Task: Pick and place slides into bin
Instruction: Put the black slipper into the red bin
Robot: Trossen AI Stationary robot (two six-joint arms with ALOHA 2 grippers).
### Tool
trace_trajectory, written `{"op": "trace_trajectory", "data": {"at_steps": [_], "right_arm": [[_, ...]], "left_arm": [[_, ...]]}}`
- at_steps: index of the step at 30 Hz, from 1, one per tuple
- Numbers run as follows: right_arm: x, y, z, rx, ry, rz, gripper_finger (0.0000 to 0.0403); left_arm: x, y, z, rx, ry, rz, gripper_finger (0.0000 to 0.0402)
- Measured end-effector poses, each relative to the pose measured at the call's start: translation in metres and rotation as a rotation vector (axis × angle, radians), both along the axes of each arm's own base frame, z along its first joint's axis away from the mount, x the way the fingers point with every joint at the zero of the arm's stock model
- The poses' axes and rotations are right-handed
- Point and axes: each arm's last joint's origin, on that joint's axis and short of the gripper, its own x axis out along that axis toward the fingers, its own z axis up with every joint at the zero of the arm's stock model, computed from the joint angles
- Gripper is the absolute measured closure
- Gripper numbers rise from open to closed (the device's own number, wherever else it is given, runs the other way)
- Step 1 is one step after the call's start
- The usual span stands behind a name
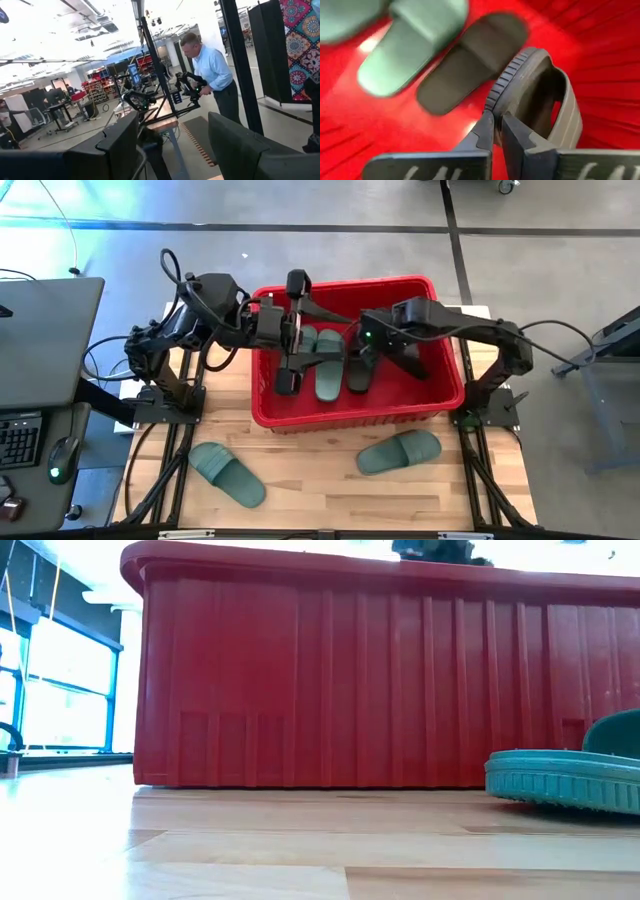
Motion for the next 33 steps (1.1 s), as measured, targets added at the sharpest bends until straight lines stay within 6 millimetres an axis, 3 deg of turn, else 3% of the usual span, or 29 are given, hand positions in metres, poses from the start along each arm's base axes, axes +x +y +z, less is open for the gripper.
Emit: {"op": "trace_trajectory", "data": {"at_steps": [7, 18, 33], "right_arm": [[0.002, -0.005, -0.021, 0.028, 0.051, 0.030, 0.0371], [0.000, -0.009, -0.017, 0.053, 0.049, 0.048, 0.0335], [-0.007, -0.030, -0.018, 0.041, 0.073, -0.018, 0.0333]], "left_arm": [[0.003, 0.000, -0.008, 0.003, 0.079, -0.002, 0.0179], [0.009, 0.000, -0.030, 0.009, 0.270, 0.000, 0.0179], [0.007, 0.000, -0.033, 0.010, 0.307, 0.000, 0.0179]]}}
